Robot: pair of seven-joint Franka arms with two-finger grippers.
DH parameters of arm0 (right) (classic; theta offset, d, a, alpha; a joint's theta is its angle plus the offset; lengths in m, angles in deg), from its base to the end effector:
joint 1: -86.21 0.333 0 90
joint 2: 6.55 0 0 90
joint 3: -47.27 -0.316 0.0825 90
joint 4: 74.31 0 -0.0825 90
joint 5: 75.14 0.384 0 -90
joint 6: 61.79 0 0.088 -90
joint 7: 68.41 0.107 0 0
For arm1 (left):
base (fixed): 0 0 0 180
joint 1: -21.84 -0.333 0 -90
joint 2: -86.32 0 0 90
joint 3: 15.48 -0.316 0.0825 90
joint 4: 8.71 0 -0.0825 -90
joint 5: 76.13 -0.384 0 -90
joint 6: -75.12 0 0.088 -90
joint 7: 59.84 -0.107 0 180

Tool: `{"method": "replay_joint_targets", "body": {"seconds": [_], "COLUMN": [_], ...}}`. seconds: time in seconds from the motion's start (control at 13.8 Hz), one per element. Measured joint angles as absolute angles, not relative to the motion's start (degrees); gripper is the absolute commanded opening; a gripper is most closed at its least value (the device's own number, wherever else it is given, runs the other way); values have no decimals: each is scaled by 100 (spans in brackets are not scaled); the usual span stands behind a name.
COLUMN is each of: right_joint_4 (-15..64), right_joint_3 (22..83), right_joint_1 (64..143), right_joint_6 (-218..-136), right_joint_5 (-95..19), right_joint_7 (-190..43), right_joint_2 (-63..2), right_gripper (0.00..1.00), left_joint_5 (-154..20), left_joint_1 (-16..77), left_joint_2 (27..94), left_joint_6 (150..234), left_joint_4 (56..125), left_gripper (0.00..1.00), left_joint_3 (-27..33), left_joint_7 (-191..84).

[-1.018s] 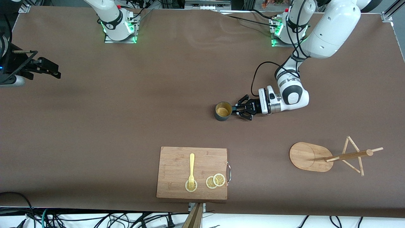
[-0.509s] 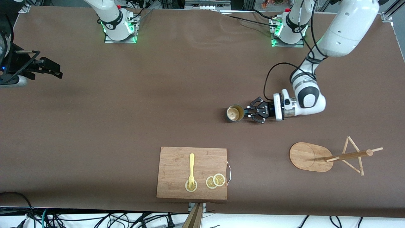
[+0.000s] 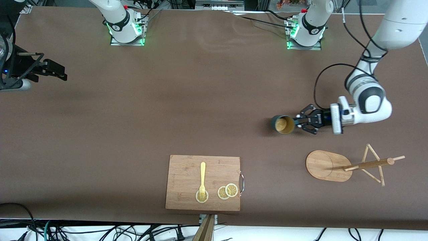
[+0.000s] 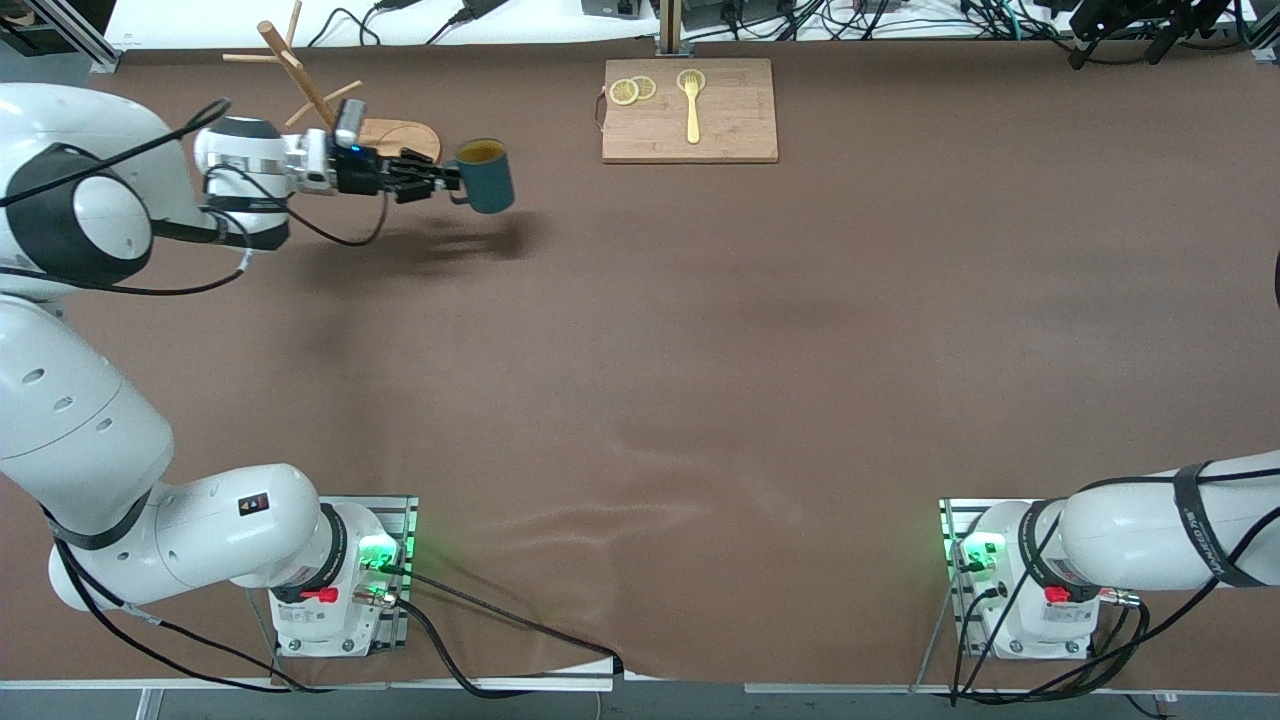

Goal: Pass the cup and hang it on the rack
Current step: 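Lift the mug with the left gripper toward the wooden rack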

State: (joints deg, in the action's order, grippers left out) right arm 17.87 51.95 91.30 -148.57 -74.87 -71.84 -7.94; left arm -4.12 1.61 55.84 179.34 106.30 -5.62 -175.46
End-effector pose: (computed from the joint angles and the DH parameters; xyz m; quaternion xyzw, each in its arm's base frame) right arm 0.5532 0.0050 0.5887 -0.9977 -0.0334 0.0591 0.0029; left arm 0.5668 0.0255 0.1984 0.7072 -0.3815 0.3307 0.4950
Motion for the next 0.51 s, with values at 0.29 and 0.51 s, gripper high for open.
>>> {"method": "replay_joint_targets", "body": {"seconds": [0.29, 0.51], "right_joint_4": [1787, 1787], "right_joint_3": [5194, 5194], "right_joint_1": [9130, 9130], "right_joint_6": [-14844, -14842], "right_joint_5": [-7487, -7487], "right_joint_7": [-7184, -7184], "right_joint_2": [-794, -795], "right_gripper": [100, 100], "left_joint_5": [-742, -1127], "left_joint_1": [-530, -847], "left_joint_2": [5588, 5588], "left_joint_6": [17092, 16547], "left_joint_4": [10379, 10063], "left_gripper": [0, 0], "left_joint_3": [-566, -570], "left_joint_7": [-15807, -14399]}}
